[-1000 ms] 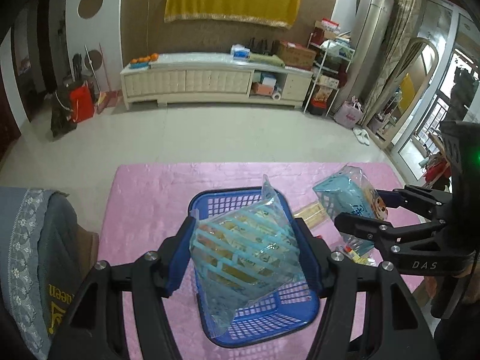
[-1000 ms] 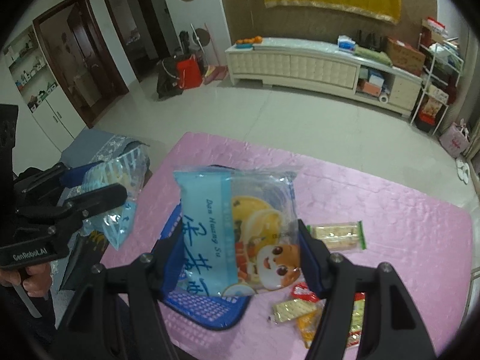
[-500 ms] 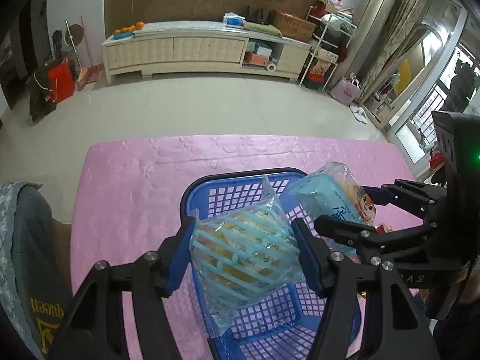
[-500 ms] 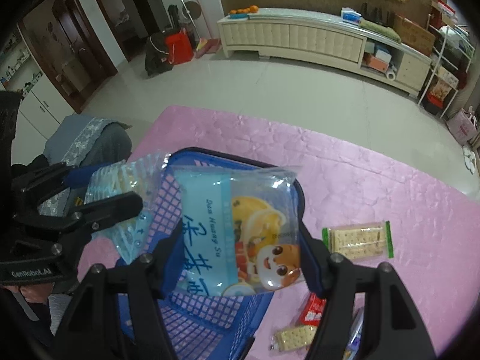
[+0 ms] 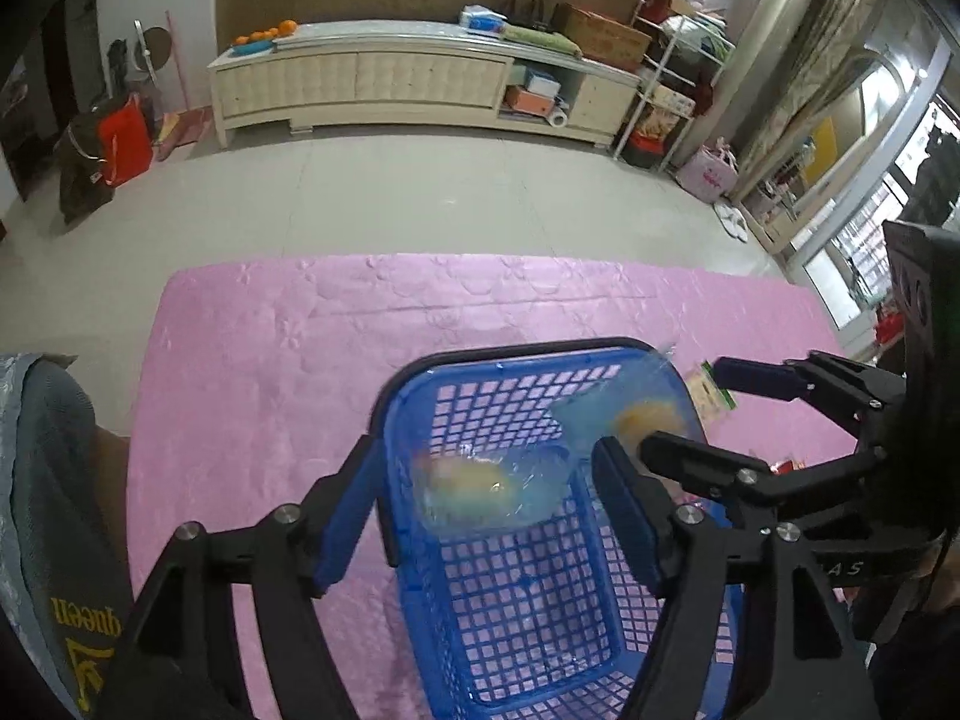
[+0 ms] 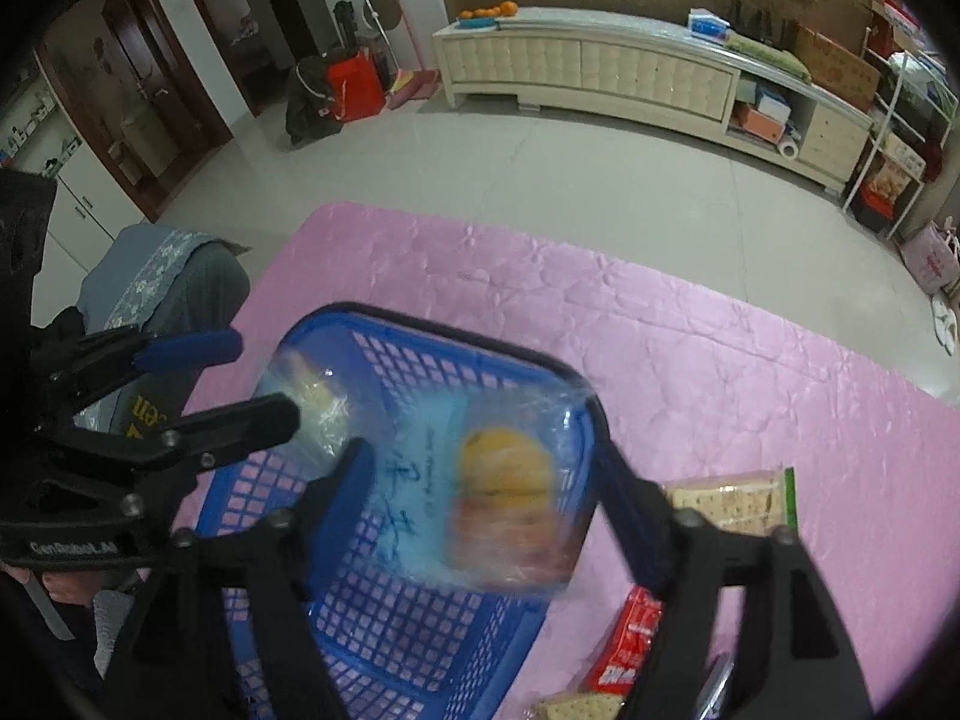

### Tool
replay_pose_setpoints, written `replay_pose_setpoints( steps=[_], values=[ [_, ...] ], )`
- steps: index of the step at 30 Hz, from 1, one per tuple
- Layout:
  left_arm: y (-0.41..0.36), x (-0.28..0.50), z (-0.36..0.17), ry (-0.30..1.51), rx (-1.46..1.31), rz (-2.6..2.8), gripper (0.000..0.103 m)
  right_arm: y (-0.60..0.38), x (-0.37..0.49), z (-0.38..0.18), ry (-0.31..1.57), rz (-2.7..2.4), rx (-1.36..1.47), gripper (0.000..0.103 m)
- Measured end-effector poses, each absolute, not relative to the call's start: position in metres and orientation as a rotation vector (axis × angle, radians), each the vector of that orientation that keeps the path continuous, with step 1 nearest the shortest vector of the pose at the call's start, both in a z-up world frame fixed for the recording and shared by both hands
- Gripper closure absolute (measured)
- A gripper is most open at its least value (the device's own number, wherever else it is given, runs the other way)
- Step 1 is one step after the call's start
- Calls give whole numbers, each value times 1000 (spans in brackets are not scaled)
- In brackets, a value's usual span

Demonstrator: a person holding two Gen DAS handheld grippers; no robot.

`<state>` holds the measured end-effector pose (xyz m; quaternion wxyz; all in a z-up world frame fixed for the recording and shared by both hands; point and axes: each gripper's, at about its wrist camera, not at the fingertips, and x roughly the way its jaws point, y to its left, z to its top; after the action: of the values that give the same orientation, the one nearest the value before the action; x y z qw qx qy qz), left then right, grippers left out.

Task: Organize snacks
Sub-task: 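Carry the striped bag to the basket with left tool while right carries bread bag, then open both tools to drop the bags into the basket and withdraw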

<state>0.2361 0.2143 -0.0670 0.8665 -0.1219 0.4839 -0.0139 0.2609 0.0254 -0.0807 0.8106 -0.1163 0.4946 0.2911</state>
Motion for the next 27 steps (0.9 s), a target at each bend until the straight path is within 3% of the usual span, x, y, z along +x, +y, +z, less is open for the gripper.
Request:
replay_pose_setpoints(
  steps=[12, 27],
  values=[
    [209, 186, -44, 979, -243, 0, 32, 10, 229, -47, 1013, 571, -257, 11],
    [145, 111, 5, 891, -204, -33, 32, -47, 151, -1, 976, 527, -220, 11]
  ],
)
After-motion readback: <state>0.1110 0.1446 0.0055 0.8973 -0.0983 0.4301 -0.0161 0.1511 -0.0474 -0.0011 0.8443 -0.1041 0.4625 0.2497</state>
